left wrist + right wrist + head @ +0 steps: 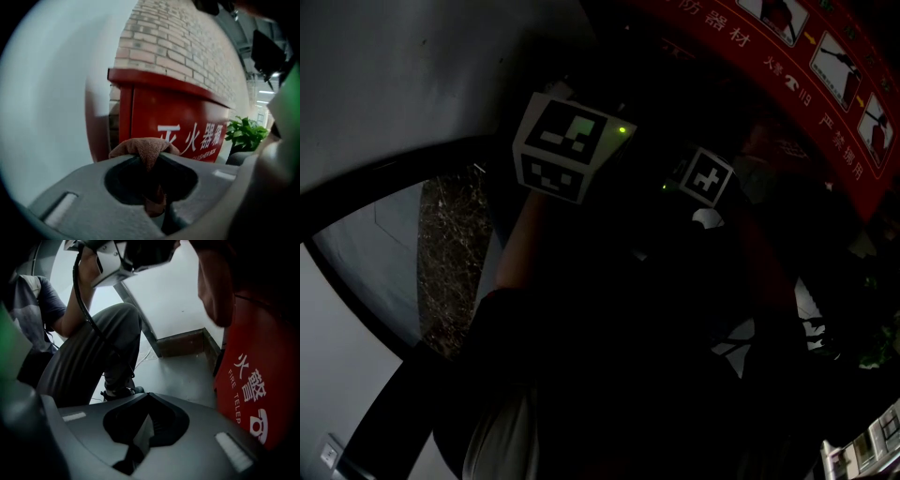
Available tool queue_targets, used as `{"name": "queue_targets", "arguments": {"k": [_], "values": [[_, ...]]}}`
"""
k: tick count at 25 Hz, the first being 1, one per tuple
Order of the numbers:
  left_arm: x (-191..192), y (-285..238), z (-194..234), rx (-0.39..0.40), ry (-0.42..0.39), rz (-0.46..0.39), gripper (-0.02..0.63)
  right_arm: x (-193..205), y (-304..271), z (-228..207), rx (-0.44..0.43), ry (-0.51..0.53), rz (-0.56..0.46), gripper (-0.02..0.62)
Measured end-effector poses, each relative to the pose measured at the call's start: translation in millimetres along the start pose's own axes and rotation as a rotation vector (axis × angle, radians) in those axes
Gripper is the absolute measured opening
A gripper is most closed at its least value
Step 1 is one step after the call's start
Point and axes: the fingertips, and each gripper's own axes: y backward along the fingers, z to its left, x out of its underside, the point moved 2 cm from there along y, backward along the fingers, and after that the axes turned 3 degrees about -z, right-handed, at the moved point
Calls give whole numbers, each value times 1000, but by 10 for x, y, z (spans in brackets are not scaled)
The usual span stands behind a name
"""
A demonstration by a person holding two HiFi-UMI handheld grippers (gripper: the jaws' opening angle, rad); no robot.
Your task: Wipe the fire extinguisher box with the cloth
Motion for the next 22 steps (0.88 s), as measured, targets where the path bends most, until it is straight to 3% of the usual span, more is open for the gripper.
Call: {"name": "queue_targets", "arguments": {"k": [15,19,22], "values": [[-721,323,-165,52,-72,-259,49,66,55,-12,38,-19,-1,-2],[-581,295,-220,123,-40,-188,49,57,61,-32,38,-26,-9,-2],[-196,94,-313,221,-45,2,49,90,42,-71,38,-33,1,-2]]}}
